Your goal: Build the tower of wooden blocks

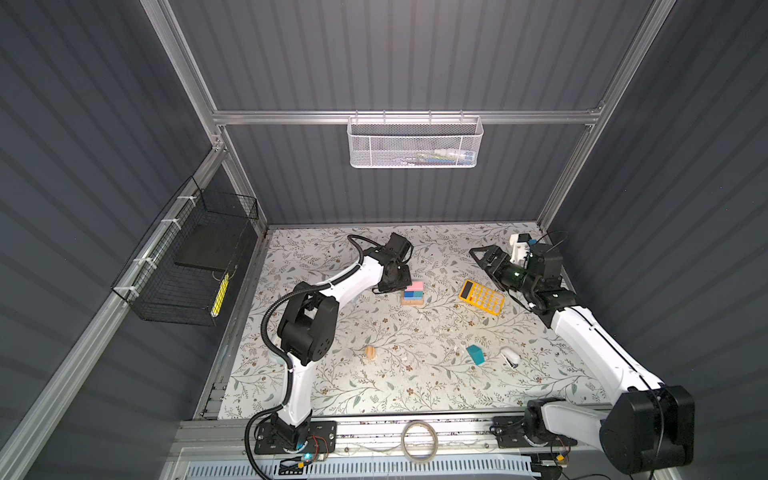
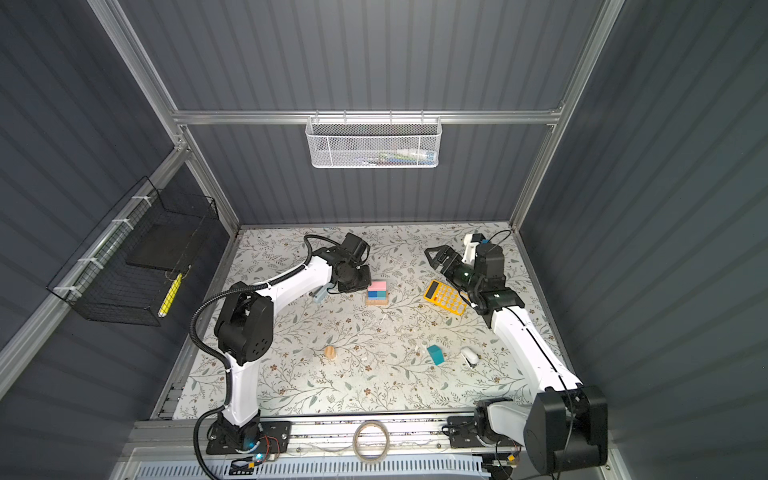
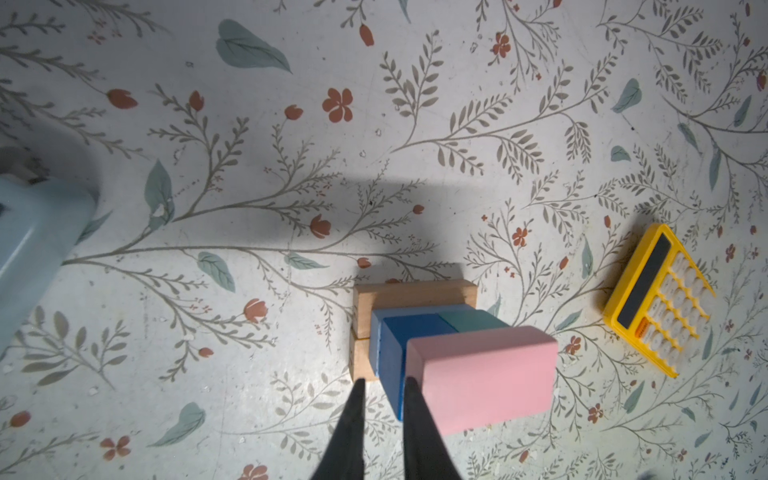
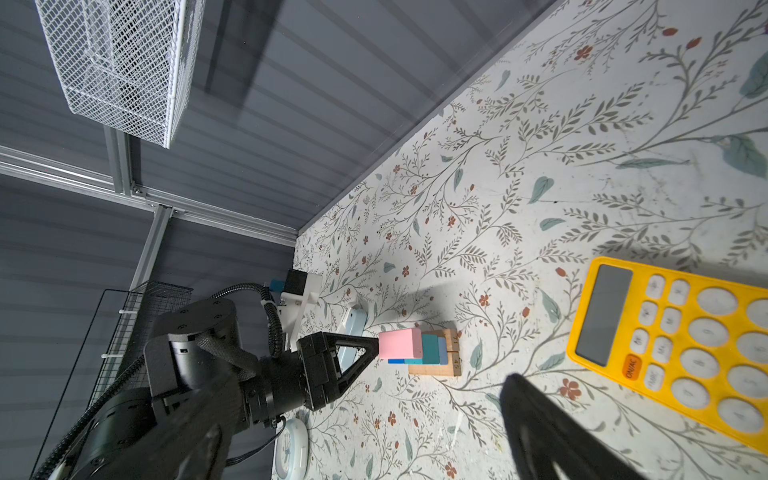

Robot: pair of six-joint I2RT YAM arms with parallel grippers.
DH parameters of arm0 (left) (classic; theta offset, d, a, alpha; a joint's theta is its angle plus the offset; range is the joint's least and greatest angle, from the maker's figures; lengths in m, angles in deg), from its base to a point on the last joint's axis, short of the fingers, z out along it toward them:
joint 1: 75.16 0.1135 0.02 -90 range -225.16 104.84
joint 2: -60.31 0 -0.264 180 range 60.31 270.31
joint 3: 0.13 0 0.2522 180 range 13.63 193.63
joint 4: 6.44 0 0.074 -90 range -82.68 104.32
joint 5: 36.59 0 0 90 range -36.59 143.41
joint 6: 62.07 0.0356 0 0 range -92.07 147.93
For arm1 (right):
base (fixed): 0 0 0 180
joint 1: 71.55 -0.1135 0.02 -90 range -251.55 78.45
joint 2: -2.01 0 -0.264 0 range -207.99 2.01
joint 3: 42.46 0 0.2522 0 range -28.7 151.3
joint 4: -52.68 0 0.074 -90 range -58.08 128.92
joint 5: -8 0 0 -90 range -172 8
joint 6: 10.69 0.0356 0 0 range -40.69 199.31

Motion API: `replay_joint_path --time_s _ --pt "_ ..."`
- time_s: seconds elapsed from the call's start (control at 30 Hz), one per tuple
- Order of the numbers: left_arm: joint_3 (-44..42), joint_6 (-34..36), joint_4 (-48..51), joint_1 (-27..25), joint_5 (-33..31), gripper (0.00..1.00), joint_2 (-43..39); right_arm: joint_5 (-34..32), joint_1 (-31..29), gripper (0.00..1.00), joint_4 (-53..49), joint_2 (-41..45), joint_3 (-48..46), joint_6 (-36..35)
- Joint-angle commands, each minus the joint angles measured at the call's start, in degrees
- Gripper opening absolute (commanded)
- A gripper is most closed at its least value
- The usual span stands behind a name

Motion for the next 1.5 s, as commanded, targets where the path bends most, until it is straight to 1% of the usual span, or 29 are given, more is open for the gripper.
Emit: replay_joint_path --time_s 0.0,0.43,0.6,0.77,0.87,0.97,1.03,1.17,1.23,1.47 --pt "0.41 -0.61 0.67 -0.33 0.37 0.19 0.51 0.52 0.26 0.99 1.19 -0.38 -0.46 0.35" --pt "2.38 -0.14 4.30 -0.22 -4.65 0.21 -0.23 1.05 0.26 0.99 1.28 -0.55 -0.42 0.26" --pt "2.25 0.01 4.56 -0.25 -5.36 0.21 -0.65 1.39 0.26 0.99 1.25 -1.02 -0.25 0.26" --pt "1.95 0.35 4.65 -0.25 -5.63 0.22 -1.09 2.36 0.22 0.96 0.31 -2.36 0.41 -0.10" --pt "1.47 0.64 4.56 -0.18 -6.22 0.22 -1.73 2.60 0.17 0.91 -0.46 -3.89 0.87 -0.49" --pt "0.84 1.08 4.56 -0.16 -6.88 0.24 -2.63 3.49 -0.15 0.82 -1.55 -6.35 1.95 -0.85" --pt "0.47 1.44 4.56 -0.16 -7.13 0.25 -3.25 3.68 -0.76 0.76 -2.82 -8.33 3.04 -1.35" --pt "-0.61 1.84 4.30 -0.07 -7.12 0.27 -3.94 3.42 -2.85 0.66 -5.19 -12.33 4.87 -2.52" --pt "-1.61 1.82 3.65 -0.07 -7.21 0.27 -4.46 3.12 -4.54 0.64 -5.97 -14.79 5.78 -3.03" --pt "-3.98 2.10 2.17 0.28 -7.05 0.30 -5.43 1.51 -10.63 0.62 -7.42 -23.75 9.09 -3.87"
